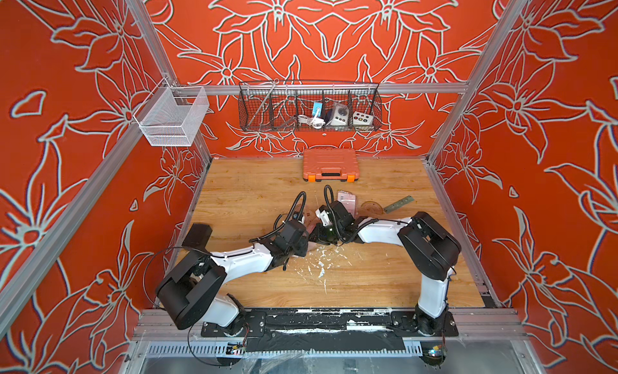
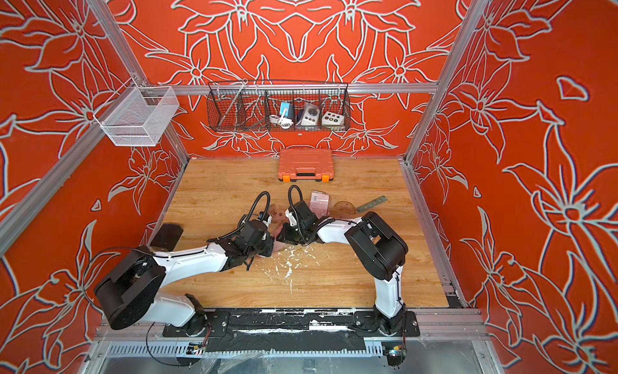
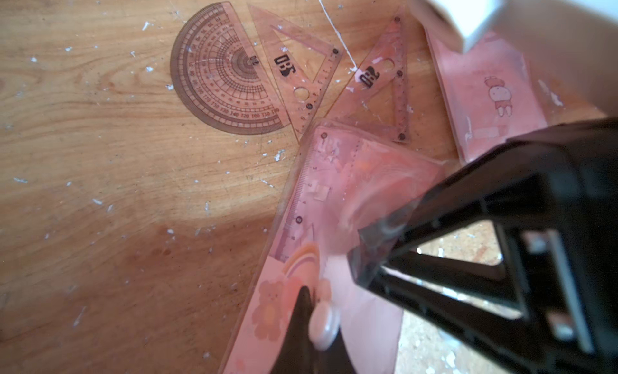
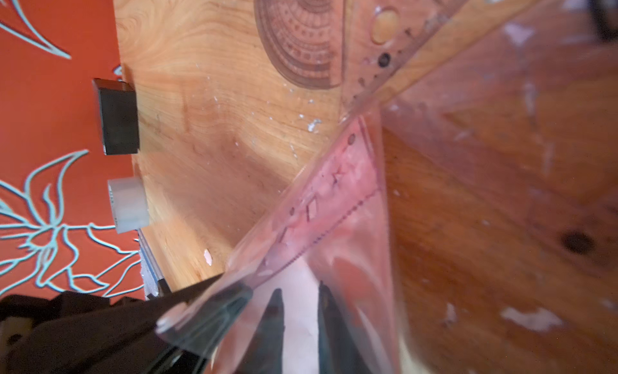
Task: Open the ruler set and take out the ruler
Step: Take out the ruler from the ruler set bag.
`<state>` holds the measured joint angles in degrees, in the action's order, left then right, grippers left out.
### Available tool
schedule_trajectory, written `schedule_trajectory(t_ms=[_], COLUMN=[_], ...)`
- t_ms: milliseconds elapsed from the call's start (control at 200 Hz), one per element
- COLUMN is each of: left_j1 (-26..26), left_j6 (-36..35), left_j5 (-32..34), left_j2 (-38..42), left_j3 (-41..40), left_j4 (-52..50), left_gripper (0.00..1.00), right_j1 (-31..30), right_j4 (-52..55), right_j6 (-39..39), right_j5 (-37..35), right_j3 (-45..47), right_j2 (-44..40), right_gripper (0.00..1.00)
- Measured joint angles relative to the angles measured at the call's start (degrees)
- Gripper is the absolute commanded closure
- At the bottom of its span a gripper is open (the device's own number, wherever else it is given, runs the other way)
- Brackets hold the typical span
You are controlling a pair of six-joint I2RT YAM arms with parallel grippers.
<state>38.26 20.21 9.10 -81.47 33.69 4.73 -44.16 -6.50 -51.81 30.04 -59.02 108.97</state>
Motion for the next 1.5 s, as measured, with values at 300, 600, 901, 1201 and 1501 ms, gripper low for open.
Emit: schedule_trajectory(t_ms=[300, 600, 901, 1201, 1501], left_j1=[0.00, 0.00, -0.52, -1.97, -12.15], left_j6=[0.90, 0.85, -0.24, -0.50, 4.22], left_j5=[-0.13, 0.57, -2.93, -10.47, -11.72], left_j2=[3.69, 6.19, 18.01, 17.25, 22.01], left_j3=[-1.75, -4.46, -11.52, -12.90, -12.90], left_j4=[0.09, 1.62, 3.61, 8.92, 5.66], left_gripper=[1.00, 1.00, 1.00, 1.00, 0.68], right_j1=[-0.22, -0.66, -1.01, -1.01, -1.01], right_j4=[-11.26, -17.81, -22.67, -22.08, -21.16], right_j6=[-4.76, -6.27, -5.33, -2.99, -2.56], right_j5=[1.38, 3.02, 9.44, 12.52, 12.48], right_j3=[0.04, 0.04, -1.81, -4.92, -5.77], right_j2=[4.26, 7.67, 11.67, 14.73, 14.91], right_gripper=[0.74, 0.75, 0.73, 0.87, 0.91])
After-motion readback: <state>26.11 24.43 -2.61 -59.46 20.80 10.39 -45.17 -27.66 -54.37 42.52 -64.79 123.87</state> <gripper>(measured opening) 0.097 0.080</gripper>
